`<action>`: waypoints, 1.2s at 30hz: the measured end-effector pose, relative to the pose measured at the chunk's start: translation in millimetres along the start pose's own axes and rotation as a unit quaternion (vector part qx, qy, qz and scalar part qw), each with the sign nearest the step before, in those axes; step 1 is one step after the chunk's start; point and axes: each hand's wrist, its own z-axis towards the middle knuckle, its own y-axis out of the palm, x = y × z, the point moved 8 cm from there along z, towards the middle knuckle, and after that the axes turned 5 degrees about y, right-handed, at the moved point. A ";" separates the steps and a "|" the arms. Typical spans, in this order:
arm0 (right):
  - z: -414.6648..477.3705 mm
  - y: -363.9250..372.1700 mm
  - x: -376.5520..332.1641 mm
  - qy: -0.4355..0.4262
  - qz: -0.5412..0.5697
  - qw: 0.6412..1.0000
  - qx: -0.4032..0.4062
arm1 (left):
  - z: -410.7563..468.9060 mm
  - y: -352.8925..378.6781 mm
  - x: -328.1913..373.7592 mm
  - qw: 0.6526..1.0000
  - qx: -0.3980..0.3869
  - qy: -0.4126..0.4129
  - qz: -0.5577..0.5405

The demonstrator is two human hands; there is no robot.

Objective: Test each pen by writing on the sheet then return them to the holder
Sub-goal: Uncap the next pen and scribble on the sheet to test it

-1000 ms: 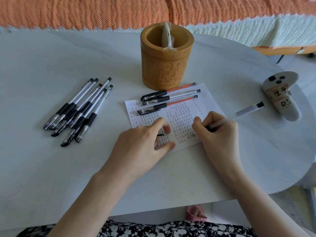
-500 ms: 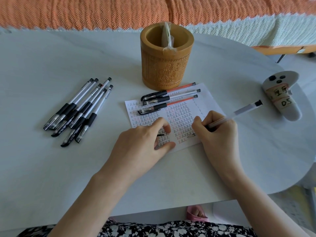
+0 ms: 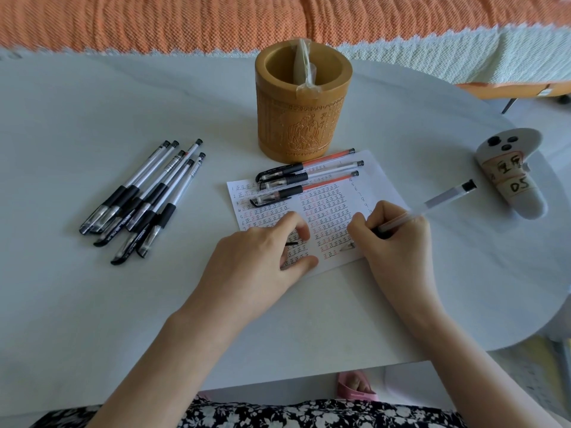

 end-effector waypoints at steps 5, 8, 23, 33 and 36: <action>-0.1 -1.1 0.0 0.001 0.004 1.000 0.006 | -0.3 -0.4 0.1 1.000 0.002 0.000 -0.001; -0.3 -0.4 -0.4 0.002 0.008 1.000 -0.001 | -0.7 -0.6 0.4 1.000 0.000 0.002 -0.001; 0.8 -1.5 -1.7 -0.004 0.000 1.000 -0.001 | -2.1 -1.0 4.2 0.997 -0.002 0.020 -0.073; 5.9 11.0 -3.7 0.059 0.216 0.971 -0.078 | -8.1 10.6 20.9 0.941 -0.092 0.037 -0.323; 3.1 17.2 -6.9 0.059 0.220 0.969 -0.098 | -7.6 8.9 23.7 0.936 -0.092 0.043 -0.337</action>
